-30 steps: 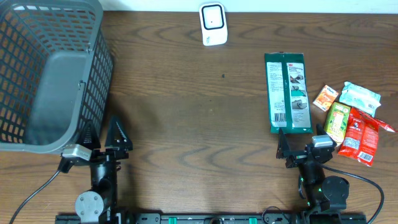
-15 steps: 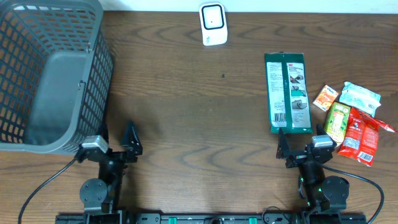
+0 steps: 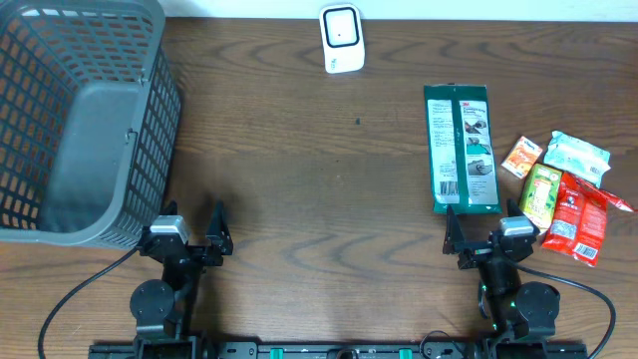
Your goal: Scan the item barcode
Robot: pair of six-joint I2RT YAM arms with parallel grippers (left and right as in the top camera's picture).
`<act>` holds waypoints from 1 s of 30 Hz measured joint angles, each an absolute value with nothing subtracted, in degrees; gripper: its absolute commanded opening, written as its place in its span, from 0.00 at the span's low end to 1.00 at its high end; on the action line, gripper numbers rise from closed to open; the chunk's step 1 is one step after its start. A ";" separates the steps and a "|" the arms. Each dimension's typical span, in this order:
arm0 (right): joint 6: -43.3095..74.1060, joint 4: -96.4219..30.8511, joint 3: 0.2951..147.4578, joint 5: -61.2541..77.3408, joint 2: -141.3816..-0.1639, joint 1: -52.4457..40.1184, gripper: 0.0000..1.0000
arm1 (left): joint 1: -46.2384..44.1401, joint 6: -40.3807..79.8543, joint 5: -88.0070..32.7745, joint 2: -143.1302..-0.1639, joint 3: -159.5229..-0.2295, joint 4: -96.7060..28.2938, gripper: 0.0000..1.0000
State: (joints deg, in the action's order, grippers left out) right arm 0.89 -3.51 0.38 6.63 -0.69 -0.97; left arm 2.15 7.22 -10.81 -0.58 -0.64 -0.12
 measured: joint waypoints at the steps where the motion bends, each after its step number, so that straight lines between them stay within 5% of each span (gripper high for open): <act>1: 0.89 -3.51 0.38 6.63 -0.69 -0.97 0.99 | 2.15 6.98 -10.81 -0.58 -0.64 -0.14 0.84; 30: 0.89 -3.51 0.38 6.63 -0.69 -0.97 0.99 | 2.15 5.72 -10.57 -0.58 -0.67 -0.21 0.84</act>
State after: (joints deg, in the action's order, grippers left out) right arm 0.89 -3.51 0.38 6.63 -0.69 -0.97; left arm 2.15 5.72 -10.57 -0.58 -0.67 -0.21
